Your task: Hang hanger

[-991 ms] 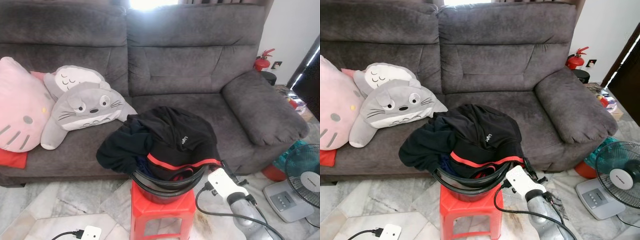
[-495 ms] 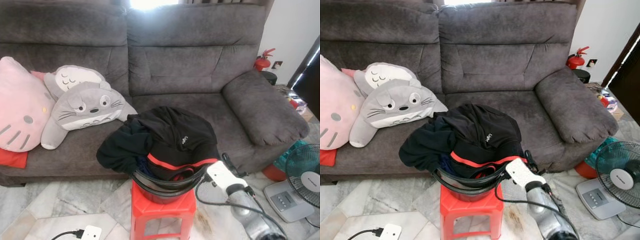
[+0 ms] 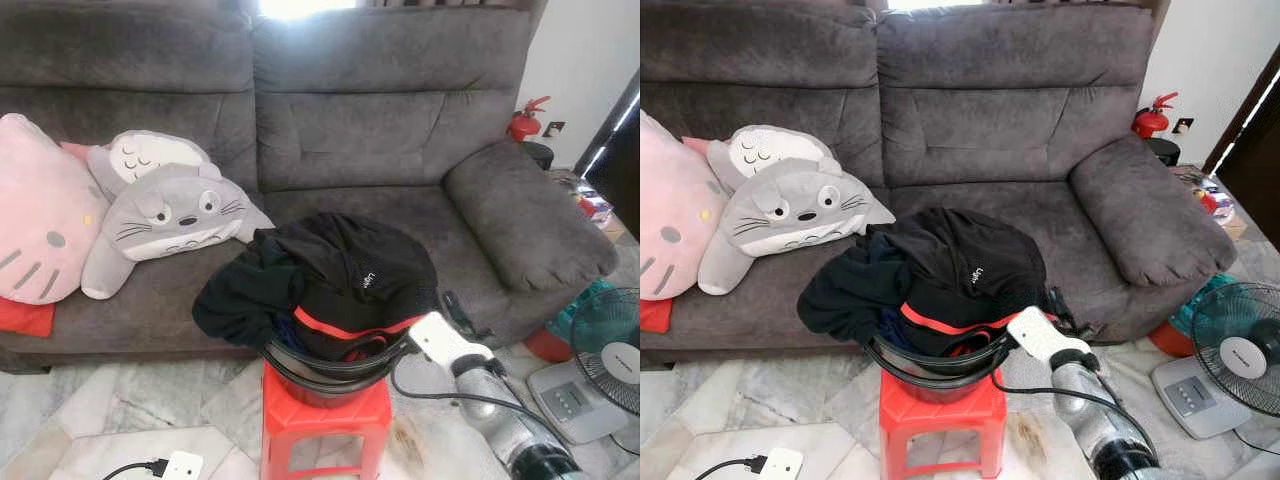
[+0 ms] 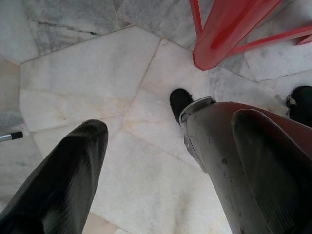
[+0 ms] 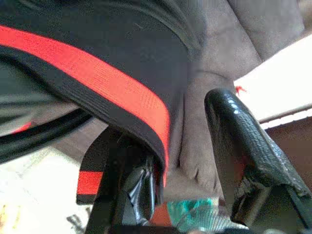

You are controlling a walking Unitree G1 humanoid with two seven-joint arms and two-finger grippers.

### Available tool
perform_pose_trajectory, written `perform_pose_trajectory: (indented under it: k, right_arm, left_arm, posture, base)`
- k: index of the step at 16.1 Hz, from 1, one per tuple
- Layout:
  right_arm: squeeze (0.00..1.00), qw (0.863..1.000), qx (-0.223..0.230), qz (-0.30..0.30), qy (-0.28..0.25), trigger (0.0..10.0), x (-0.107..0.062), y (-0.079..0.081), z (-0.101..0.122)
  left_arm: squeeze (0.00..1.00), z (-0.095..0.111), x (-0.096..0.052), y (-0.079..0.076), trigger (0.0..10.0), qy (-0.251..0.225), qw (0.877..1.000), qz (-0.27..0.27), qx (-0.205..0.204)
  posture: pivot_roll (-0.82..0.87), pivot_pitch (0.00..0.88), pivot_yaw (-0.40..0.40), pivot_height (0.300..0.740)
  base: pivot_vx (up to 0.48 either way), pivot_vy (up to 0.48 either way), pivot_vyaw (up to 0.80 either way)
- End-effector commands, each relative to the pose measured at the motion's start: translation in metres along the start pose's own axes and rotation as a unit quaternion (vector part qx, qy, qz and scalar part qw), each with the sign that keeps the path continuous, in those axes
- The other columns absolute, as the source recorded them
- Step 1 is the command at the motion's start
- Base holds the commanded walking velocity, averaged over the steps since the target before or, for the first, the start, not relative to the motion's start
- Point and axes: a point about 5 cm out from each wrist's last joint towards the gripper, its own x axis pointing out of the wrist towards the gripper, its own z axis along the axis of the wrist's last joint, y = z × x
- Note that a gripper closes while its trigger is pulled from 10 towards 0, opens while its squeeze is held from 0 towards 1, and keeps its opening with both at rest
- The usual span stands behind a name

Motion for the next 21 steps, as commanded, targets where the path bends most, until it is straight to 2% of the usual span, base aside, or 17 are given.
perform_pose_trajectory:
  k: [1,5,6,17,21]
  right_arm:
    - [0.00,1.000,-0.021,0.006,-0.006,10.0,0.0006,-0.0004,-0.0013]
    - [0.00,1.000,-0.016,0.004,0.003,10.0,0.0046,-0.0034,-0.0024]
    - [0.00,1.000,-0.013,-0.002,0.008,0.0,0.0051,-0.0049,-0.0034]
    - [0.00,1.000,-0.003,-0.006,0.016,0.0,0.0059,-0.0040,-0.0051]
    - [0.00,0.999,0.024,-0.019,0.011,0.0,0.0089,-0.0092,-0.0005]
  left_arm:
    - [0.00,-0.0084,-0.0015,-0.0039,10.0,0.017,1.000,-0.009,0.005]
    - [0.00,-0.0086,-0.0015,-0.0035,10.0,0.017,1.000,-0.008,0.006]
    - [0.00,-0.0087,-0.0016,-0.0032,10.0,0.017,1.000,-0.008,0.006]
    - [0.00,-0.0087,-0.0016,-0.0032,10.0,0.017,1.000,-0.007,0.007]
    - [0.00,-0.0088,-0.0016,-0.0032,10.0,0.017,1.000,-0.007,0.007]
  posture:
    - [-0.11,0.032,-0.033,0.740]
    - [-0.11,0.034,-0.032,0.740]
    - [-0.11,0.034,-0.031,0.740]
    - [-0.11,0.034,-0.031,0.740]
    - [-0.11,0.037,-0.031,0.740]
  base:
    - [0.000,0.000,0.00]
    - [0.000,0.000,0.00]
    - [0.000,0.000,0.00]
    - [0.000,0.000,0.00]
    - [0.000,0.000,0.00]
